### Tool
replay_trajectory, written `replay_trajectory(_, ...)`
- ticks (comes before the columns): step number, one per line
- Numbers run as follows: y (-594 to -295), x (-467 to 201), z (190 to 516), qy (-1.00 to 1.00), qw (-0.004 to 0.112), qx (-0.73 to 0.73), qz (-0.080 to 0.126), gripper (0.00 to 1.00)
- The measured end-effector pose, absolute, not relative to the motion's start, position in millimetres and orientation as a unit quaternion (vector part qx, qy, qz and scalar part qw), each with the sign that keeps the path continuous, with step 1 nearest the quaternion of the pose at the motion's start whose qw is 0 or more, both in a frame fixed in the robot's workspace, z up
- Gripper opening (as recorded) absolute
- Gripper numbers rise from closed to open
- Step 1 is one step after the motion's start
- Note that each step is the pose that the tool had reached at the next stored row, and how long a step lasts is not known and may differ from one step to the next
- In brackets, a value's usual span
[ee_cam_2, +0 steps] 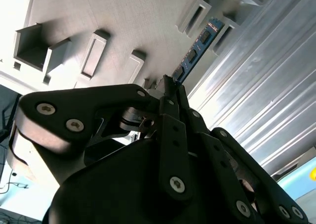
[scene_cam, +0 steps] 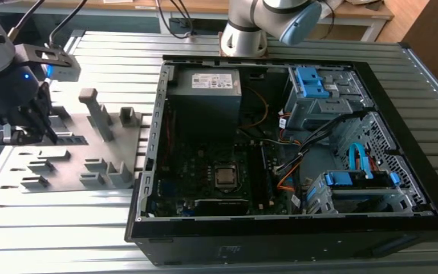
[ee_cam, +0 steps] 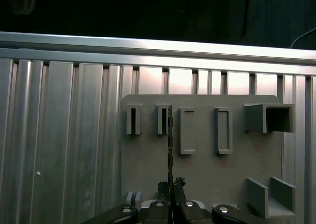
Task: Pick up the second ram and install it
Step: 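Pick up the second ram and move it above second insertion slot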
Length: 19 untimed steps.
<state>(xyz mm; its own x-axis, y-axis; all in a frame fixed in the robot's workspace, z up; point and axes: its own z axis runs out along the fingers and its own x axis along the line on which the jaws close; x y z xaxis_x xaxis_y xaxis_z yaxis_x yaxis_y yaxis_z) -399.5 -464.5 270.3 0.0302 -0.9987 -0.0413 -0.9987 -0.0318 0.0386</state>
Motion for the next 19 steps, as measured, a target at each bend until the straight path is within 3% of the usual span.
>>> replay_trajectory(19, -465, -399, 295, 0.696, 0.001, -0.718, 0.028, 0.14)
